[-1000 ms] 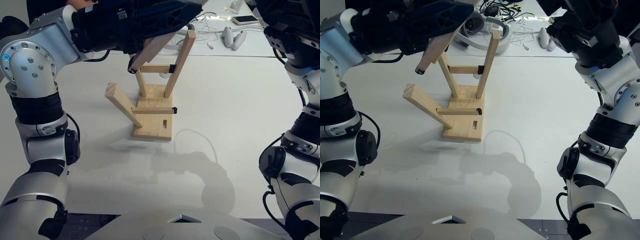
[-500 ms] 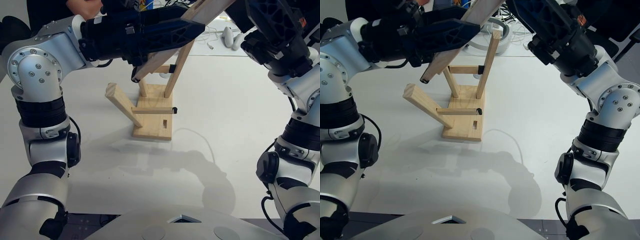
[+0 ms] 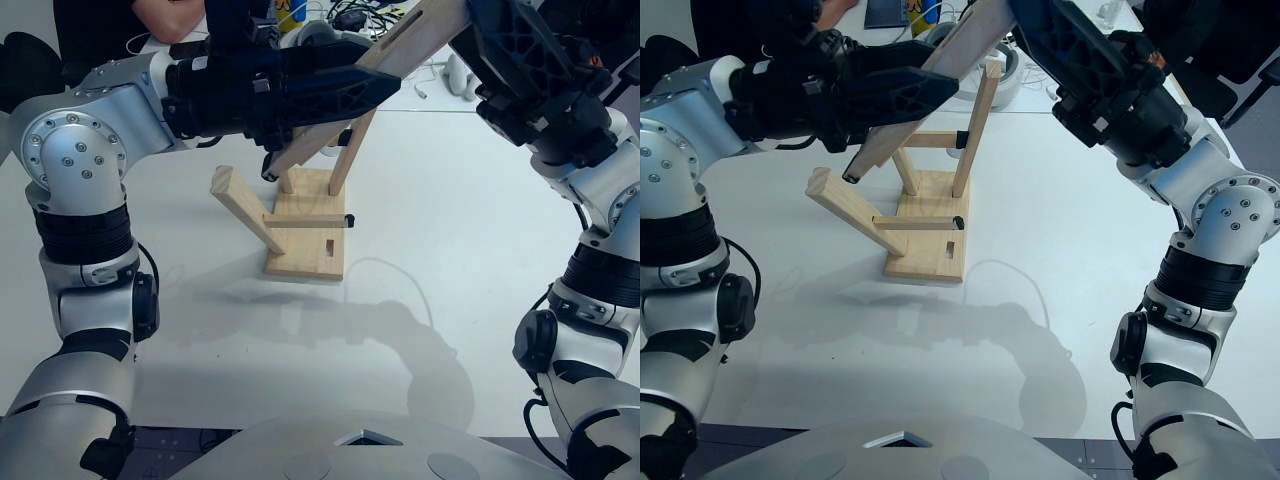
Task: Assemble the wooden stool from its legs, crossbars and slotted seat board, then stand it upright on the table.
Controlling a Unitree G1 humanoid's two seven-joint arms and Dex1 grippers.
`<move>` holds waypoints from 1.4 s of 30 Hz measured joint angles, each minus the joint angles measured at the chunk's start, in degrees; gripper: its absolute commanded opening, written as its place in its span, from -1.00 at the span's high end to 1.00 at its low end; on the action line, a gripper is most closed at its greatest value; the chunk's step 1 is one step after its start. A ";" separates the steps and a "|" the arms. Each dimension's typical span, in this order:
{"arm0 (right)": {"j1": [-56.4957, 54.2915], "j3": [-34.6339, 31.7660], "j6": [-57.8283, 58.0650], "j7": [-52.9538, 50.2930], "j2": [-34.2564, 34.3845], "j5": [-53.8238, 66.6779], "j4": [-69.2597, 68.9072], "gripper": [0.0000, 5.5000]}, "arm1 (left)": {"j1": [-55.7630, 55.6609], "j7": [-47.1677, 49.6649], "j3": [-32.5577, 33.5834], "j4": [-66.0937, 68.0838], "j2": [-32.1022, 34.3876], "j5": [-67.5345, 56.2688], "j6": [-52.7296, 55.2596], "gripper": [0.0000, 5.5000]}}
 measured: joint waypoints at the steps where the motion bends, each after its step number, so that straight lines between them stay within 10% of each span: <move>1: 0.00 -0.01 -0.05 -0.38 0.11 0.76 -0.02 -0.03 | 0.06 -0.34 -0.19 -0.11 0.01 -0.01 0.15 0.25; 10: -0.14 -0.44 -0.84 -3.40 0.20 4.21 0.44 -0.50 | 0.94 -0.88 -0.77 -0.75 0.03 -0.03 0.84 0.25; 23: -0.14 0.42 -1.04 -3.88 0.20 4.09 -0.38 0.17 | 1.38 -0.92 -0.83 -1.08 0.22 0.42 0.91 0.25; 31: 0.08 0.45 -0.99 -2.12 -0.05 2.39 0.59 0.20 | 1.39 -1.87 -2.35 -1.19 0.44 3.09 -0.57 0.25; 42: 1.83 0.03 -1.13 -1.95 0.06 2.25 -0.07 0.23 | 1.40 -1.45 -2.25 -0.93 0.42 4.68 -1.52 -0.40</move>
